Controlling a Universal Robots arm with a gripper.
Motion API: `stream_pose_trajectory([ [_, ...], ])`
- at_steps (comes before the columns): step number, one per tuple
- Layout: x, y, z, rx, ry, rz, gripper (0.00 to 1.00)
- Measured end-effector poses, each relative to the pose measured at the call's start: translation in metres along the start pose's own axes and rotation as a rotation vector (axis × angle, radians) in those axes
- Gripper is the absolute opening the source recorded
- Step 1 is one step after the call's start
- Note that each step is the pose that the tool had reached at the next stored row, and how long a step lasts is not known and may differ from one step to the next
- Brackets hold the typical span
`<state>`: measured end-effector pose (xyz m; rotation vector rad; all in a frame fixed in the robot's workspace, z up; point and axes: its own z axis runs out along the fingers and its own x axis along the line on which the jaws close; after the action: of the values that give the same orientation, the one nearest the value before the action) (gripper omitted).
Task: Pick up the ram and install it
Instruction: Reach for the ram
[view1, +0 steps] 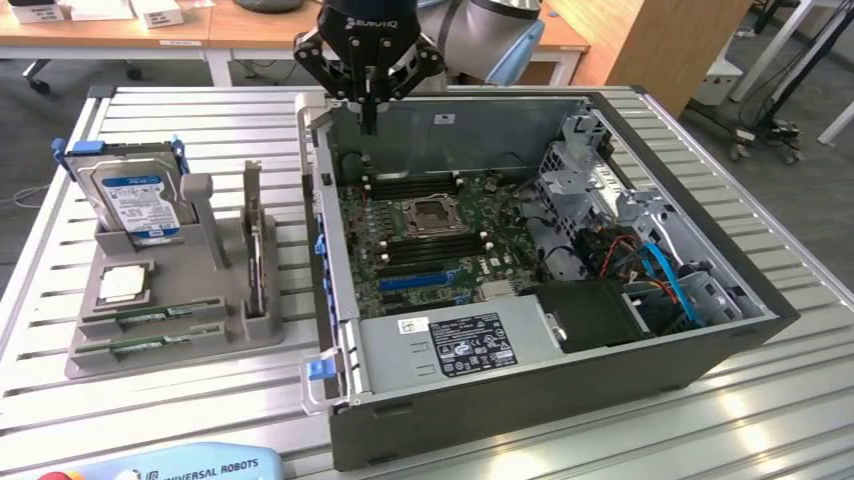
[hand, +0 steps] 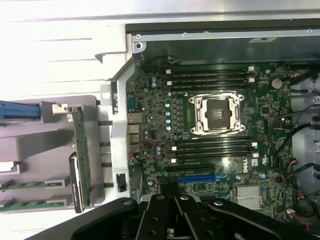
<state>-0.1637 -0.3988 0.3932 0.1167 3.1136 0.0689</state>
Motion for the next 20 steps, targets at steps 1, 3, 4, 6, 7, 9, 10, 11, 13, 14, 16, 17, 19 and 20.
stream_pose_trajectory([
  [1,0.002,-0.0002,-0.0001,0.0,0.0001,0.0,0.1],
  [3,0.007,-0.0005,-0.0002,0.0001,0.0,0.0,0.1],
  [4,0.009,-0.0007,-0.0002,0.0,0.0,0.0,0.1],
  [6,0.012,-0.0009,-0.0003,0.0,0.0,0.0,0.1],
  [7,0.014,-0.0011,-0.0003,0.0,0.0,0.0,0.1],
  [9,0.018,-0.0014,-0.0004,0.0,0.0,0.0,0.1],
  [10,0.02,-0.0015,-0.0005,0.0,0.0001,0.0,0.1],
  [11,0.022,-0.0017,-0.0005,0.0001,0.0,0.0,0.1],
  [13,0.026,-0.002,-0.0006,0.0,0.0001,0.0,0.1],
  [14,0.028,-0.0021,-0.0006,0.0,0.0001,0.0,0.1],
  [16,0.033,-0.0025,-0.0007,0.0001,0.0001,0.0,0.1],
  [17,0.035,-0.0026,-0.0007,0.0001,0.0,0.0,0.1],
  [19,0.039,-0.003,-0.0009,0.0001,0.0001,0.0,0.1],
  [20,0.042,-0.0031,-0.0009,0.0,0.0,0.0,0.1],
])
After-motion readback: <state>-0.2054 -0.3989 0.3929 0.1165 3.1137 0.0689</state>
